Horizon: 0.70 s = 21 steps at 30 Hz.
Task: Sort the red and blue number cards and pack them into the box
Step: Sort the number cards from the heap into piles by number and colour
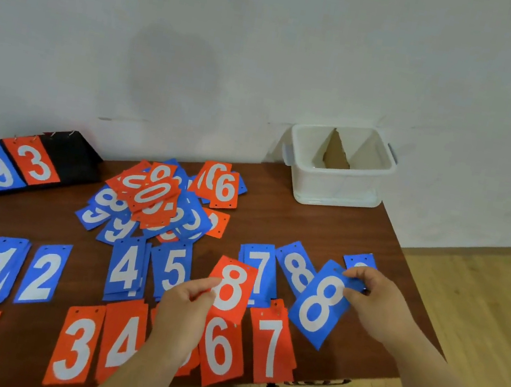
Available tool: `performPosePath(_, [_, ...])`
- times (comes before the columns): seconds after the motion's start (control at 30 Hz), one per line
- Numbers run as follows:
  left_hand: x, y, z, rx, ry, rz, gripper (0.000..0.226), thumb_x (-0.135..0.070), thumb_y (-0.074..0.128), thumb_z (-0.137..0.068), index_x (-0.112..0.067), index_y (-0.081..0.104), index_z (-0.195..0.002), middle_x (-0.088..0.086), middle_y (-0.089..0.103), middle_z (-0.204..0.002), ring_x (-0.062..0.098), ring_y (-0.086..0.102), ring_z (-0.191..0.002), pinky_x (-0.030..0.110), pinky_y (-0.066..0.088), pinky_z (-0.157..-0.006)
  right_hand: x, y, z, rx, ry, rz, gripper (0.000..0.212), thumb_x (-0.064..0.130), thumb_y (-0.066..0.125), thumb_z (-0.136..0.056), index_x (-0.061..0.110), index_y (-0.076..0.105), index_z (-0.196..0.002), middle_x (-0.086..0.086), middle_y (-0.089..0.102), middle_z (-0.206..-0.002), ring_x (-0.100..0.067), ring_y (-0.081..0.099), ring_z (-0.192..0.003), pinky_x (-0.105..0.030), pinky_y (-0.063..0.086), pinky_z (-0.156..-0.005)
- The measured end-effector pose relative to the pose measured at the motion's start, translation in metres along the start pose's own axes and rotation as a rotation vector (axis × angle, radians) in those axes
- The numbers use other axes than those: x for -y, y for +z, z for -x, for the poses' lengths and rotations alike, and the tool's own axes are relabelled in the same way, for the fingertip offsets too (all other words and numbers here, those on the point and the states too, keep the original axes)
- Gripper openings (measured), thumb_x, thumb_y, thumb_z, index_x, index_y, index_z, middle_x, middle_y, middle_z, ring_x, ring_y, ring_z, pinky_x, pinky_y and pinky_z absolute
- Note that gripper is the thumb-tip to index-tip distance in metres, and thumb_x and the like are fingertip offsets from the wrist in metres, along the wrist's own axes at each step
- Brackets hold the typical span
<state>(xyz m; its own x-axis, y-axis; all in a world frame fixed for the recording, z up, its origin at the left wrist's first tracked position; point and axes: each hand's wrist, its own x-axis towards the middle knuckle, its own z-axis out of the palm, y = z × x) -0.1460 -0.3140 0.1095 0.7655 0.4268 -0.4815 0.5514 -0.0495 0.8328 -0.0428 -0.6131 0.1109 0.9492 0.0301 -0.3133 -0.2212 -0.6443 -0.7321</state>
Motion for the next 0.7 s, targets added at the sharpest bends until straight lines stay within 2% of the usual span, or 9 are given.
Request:
performPosePath(0.1, [0.005, -0.004, -0.007, 0.091, 0.004, -0.008, 0.023, -0.02, 0.057, -0.104, -0.036, 0.071, -0.112, -0.016, 0.069, -0.099, 0.006, 0.071, -0.085, 0.017, 0.057, -0.056, -0.011, -0.001, 0.007, -0.039, 0.076, -0.024, 0.027, 0.005, 0.066, -0.091, 0.031, 0.064, -0.097, 0.0, 0.072, -0.1, -0.033, 0.069, -0.086, -0.041, 0.056, -0.072])
performPosePath(0.2, [0.008, 0.005, -0.021, 0.157, 0.024, -0.048, 0.029, -0.015, 0.061, -0.101, -0.039, 0.073, -0.112, -0.009, 0.072, -0.117, 0.011, 0.071, -0.102, 0.026, 0.062, -0.076, -0.025, -0.005, 0.017, -0.048, 0.14, -0.05, 0.028, 0.002, 0.062, -0.089, 0.029, 0.065, -0.097, -0.003, 0.072, -0.097, -0.037, 0.068, -0.086, -0.042, 0.055, -0.072])
performPosePath(0.27, [0.011, 0.019, -0.022, 0.202, 0.041, -0.104, 0.034, -0.013, 0.064, -0.098, -0.042, 0.073, -0.116, -0.008, 0.067, -0.128, 0.017, 0.065, -0.118, 0.035, 0.06, -0.093, -0.04, -0.009, 0.021, -0.027, 0.171, -0.045, 0.03, 0.0, 0.062, -0.089, 0.029, 0.066, -0.096, -0.001, 0.072, -0.099, -0.032, 0.07, -0.089, -0.045, 0.058, -0.078])
performPosePath(0.3, [0.012, 0.027, -0.02, 0.214, 0.047, -0.111, 0.036, -0.013, 0.066, -0.097, -0.042, 0.072, -0.118, -0.009, 0.065, -0.13, 0.017, 0.062, -0.121, 0.034, 0.058, -0.095, -0.046, -0.012, 0.022, -0.013, 0.182, -0.053, 0.03, 0.0, 0.061, -0.089, 0.028, 0.066, -0.096, 0.0, 0.072, -0.101, -0.028, 0.071, -0.09, -0.047, 0.06, -0.081])
performPosePath(0.37, [0.01, 0.043, -0.017, 0.239, 0.079, -0.14, 0.036, -0.012, 0.067, -0.096, -0.04, 0.07, -0.12, -0.014, 0.062, -0.128, 0.01, 0.058, -0.12, 0.021, 0.054, -0.089, -0.057, -0.019, 0.018, 0.032, 0.188, -0.072, 0.028, -0.001, 0.06, -0.09, 0.026, 0.066, -0.096, 0.0, 0.072, -0.103, -0.02, 0.071, -0.091, -0.045, 0.061, -0.081])
performPosePath(0.47, [0.01, 0.065, -0.015, 0.223, 0.104, -0.168, 0.039, -0.006, 0.068, -0.095, -0.035, 0.069, -0.121, -0.013, 0.06, -0.12, 0.006, 0.056, -0.111, 0.003, 0.046, -0.066, -0.068, -0.028, -0.001, 0.114, 0.144, -0.012, 0.029, -0.003, 0.057, -0.091, 0.025, 0.065, -0.097, 0.002, 0.069, -0.104, -0.02, 0.07, -0.089, -0.041, 0.06, -0.077])
performPosePath(0.53, [0.011, 0.079, -0.013, 0.163, 0.098, -0.186, 0.04, -0.004, 0.07, -0.093, -0.032, 0.068, -0.122, -0.009, 0.06, -0.118, 0.006, 0.057, -0.108, 0.004, 0.047, -0.065, -0.075, -0.031, -0.019, 0.2, 0.097, 0.037, 0.032, -0.004, 0.056, -0.09, 0.026, 0.065, -0.099, 0.005, 0.068, -0.102, -0.02, 0.069, -0.079, -0.038, 0.057, -0.069])
performPosePath(0.63, [0.012, 0.098, -0.005, 0.067, 0.081, -0.174, 0.041, -0.008, 0.072, -0.092, -0.035, 0.067, -0.123, -0.013, 0.06, -0.117, -0.001, 0.059, -0.097, 0.009, 0.049, -0.073, -0.076, -0.031, -0.049, 0.352, 0.031, 0.102, 0.031, -0.002, 0.054, -0.093, 0.025, 0.062, -0.105, 0.0, 0.065, -0.093, -0.009, 0.054, -0.052, -0.025, 0.045, -0.051])
performPosePath(0.7, [0.016, 0.111, 0.003, 0.007, 0.074, -0.158, 0.04, -0.009, 0.074, -0.091, -0.036, 0.068, -0.119, -0.013, 0.064, -0.117, -0.005, 0.06, -0.095, 0.01, 0.05, -0.076, -0.072, -0.026, -0.074, 0.401, -0.028, 0.121, 0.03, -0.001, 0.053, -0.095, 0.025, 0.061, -0.107, -0.008, 0.066, -0.098, -0.013, 0.054, -0.058, -0.029, 0.045, -0.055])
